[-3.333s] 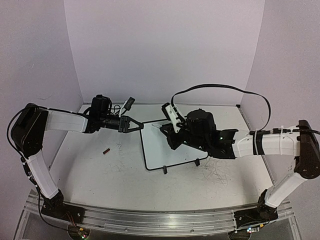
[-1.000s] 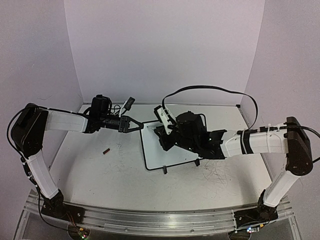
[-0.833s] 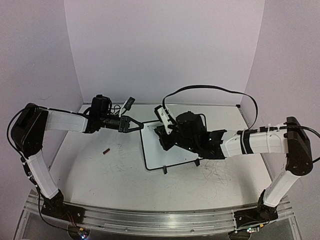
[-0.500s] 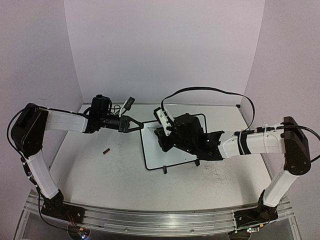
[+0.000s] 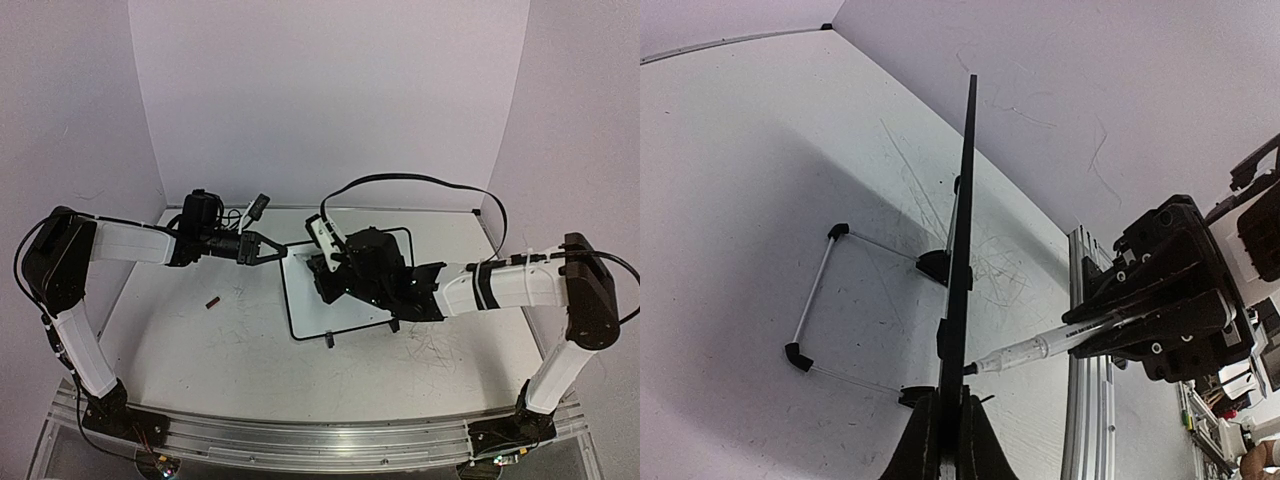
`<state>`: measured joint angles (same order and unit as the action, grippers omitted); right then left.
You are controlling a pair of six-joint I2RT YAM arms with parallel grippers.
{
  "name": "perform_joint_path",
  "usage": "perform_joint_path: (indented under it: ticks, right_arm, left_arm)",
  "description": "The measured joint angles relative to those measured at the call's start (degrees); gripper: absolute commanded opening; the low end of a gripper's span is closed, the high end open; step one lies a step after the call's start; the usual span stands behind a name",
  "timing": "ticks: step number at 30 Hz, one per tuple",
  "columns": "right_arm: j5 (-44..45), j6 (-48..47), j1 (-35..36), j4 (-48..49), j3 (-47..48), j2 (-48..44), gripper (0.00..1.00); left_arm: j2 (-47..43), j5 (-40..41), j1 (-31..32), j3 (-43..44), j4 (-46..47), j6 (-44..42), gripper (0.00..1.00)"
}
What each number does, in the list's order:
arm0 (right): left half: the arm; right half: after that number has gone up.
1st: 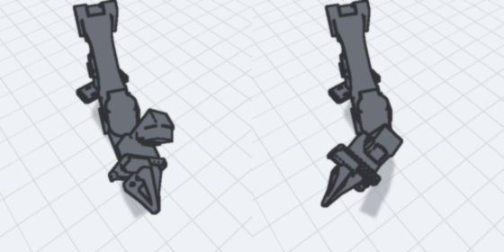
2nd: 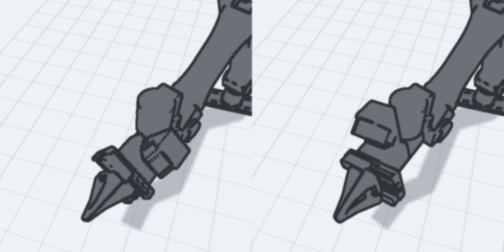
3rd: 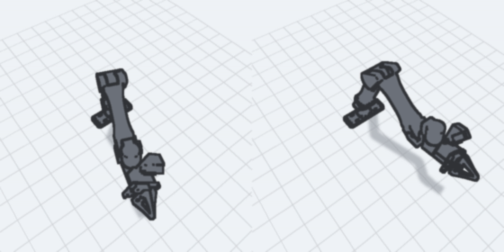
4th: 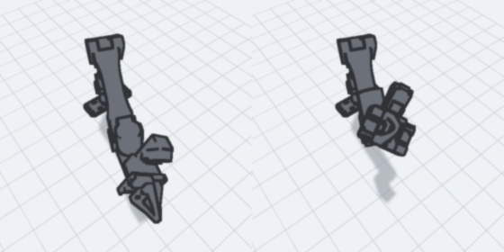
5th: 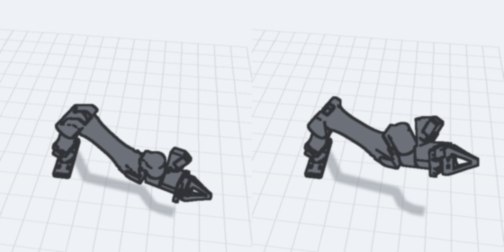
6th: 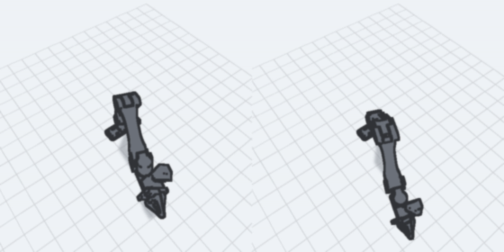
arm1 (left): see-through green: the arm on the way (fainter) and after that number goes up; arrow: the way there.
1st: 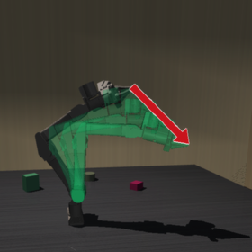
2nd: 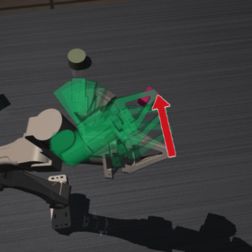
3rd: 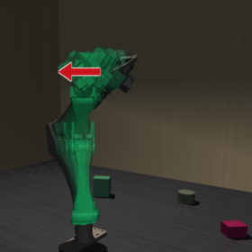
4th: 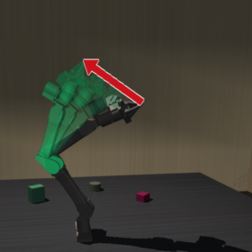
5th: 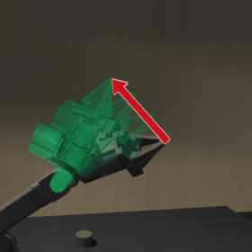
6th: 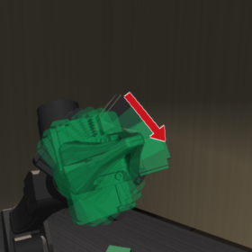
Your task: Write a sentence on the whiteboard
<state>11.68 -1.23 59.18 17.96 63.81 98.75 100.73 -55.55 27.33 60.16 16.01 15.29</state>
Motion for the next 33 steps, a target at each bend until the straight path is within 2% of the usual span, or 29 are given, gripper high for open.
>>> perform_joint_path:
  ticks: [33]
  right_arm:
    - [-2.3,1.6,0.0,0.5,0.8,1.3,0.0]
  left_arm:
    - [0.0,0.2,0.0,0.0,0.0,0.0,0.0]
